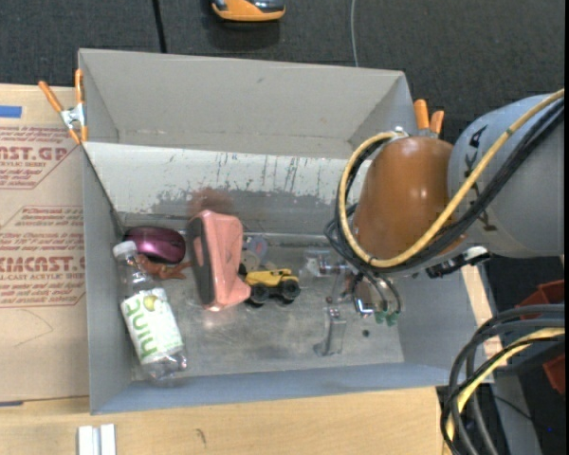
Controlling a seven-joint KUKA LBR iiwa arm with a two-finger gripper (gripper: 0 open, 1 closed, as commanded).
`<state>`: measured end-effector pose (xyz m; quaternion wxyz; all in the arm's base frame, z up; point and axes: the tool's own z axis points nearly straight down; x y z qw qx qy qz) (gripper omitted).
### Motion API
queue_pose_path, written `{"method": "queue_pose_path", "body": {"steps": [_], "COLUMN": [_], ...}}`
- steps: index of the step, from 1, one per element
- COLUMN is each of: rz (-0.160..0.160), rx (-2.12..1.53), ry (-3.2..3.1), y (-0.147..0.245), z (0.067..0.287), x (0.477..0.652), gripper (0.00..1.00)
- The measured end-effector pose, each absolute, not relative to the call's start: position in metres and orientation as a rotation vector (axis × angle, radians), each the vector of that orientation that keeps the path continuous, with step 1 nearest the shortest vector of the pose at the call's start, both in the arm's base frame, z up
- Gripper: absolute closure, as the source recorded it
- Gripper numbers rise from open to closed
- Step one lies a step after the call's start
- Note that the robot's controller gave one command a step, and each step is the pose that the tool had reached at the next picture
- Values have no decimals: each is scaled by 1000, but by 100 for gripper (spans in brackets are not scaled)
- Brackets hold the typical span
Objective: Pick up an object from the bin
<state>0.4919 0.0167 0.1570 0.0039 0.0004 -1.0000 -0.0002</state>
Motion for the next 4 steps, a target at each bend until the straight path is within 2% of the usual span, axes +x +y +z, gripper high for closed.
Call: {"method": "queue_pose_path", "body": {"steps": [2,3,4], "rz": [0,0,0], "rx": [16,283,367], "ry": [-3142,-3136,-3121], "y": [18,52,62], "z": [160,117,83], "x": [497,549,549], "gripper": [0,0,100]}}
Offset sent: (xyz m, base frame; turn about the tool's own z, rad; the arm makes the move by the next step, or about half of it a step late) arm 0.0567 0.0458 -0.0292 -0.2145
